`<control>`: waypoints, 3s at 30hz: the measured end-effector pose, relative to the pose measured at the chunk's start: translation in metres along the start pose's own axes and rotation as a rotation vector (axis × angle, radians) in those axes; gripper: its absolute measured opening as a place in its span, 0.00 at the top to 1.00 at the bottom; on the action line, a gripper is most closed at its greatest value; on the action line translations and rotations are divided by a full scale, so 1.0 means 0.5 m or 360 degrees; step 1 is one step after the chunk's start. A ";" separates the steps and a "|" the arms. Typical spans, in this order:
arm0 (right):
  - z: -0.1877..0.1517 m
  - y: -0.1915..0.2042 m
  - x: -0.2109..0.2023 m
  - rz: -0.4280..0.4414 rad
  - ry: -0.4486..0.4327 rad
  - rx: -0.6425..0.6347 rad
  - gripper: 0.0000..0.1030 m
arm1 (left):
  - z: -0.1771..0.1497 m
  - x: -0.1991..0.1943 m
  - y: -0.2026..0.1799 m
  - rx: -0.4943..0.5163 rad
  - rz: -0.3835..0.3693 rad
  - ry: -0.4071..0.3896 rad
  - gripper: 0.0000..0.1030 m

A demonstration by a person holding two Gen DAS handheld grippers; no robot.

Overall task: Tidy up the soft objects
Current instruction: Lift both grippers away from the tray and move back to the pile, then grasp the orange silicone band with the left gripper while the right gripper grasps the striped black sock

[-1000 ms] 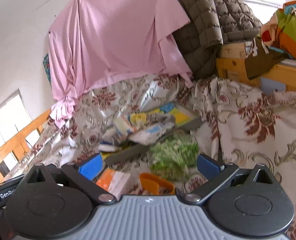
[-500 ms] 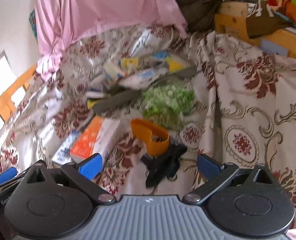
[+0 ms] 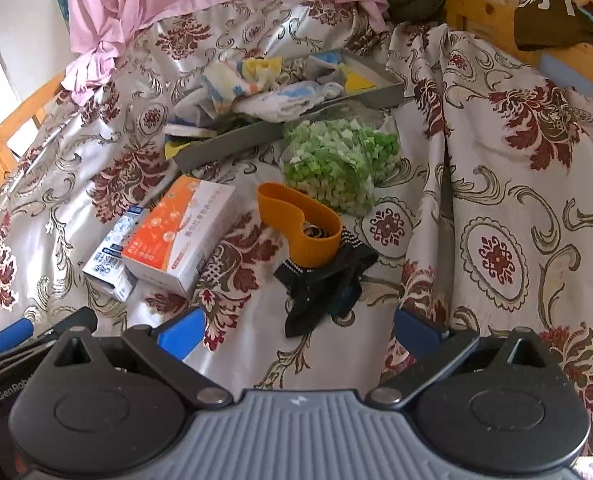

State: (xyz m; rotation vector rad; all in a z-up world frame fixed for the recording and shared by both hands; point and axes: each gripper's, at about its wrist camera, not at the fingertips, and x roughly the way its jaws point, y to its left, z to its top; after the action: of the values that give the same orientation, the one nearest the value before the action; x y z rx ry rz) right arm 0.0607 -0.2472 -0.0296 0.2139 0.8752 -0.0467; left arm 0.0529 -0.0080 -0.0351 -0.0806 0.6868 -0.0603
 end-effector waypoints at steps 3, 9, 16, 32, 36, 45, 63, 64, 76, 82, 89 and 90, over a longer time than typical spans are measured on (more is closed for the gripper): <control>0.000 0.000 0.005 -0.0013 0.0024 -0.0002 0.00 | -0.001 0.001 0.000 0.0006 0.0021 0.0013 0.01; 0.003 0.005 0.024 -0.0055 0.0113 -0.0024 0.00 | -0.004 0.004 -0.006 0.0046 0.0042 0.0037 0.01; 0.007 0.010 0.040 -0.0052 0.0177 -0.0053 0.00 | 0.003 0.008 -0.005 0.0046 0.0062 0.0002 0.01; 0.082 -0.087 0.101 0.0033 0.0226 0.0173 0.00 | 0.098 0.097 -0.069 0.0298 -0.0244 -0.0153 0.01; 0.103 -0.129 0.133 0.0087 0.0308 0.0266 0.00 | 0.125 0.134 -0.087 0.0404 -0.0414 -0.0162 0.01; 0.135 -0.118 0.150 0.0240 0.0218 -0.0257 0.00 | 0.176 0.226 -0.151 0.0928 -0.0816 -0.0059 0.01; 0.107 -0.078 0.155 0.0334 0.0132 -0.0812 0.01 | 0.144 0.344 -0.263 0.1560 -0.1146 0.0081 0.04; 0.107 -0.080 0.147 0.0358 0.0106 -0.0824 0.01 | 0.143 0.349 -0.263 0.1579 -0.1158 0.0095 0.05; 0.064 -0.040 0.210 0.0326 0.0301 -0.1062 0.01 | 0.148 0.398 -0.278 0.1606 -0.1243 0.0232 0.17; 0.061 -0.040 0.218 0.0285 0.0272 -0.1043 0.01 | 0.149 0.407 -0.297 0.1545 -0.1272 0.0313 0.18; 0.055 -0.048 0.223 0.0281 0.0251 -0.1076 0.01 | 0.137 0.386 -0.303 0.1617 -0.1309 0.0280 0.34; 0.052 -0.047 0.225 0.0275 0.0244 -0.1095 0.01 | 0.137 0.385 -0.302 0.1611 -0.1313 0.0292 0.37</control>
State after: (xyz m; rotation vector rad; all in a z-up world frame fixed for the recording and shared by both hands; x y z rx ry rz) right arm 0.1494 -0.2705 -0.1035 -0.3560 0.9741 0.4324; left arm 0.2408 -0.1702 -0.0897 0.6285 0.7004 -1.2048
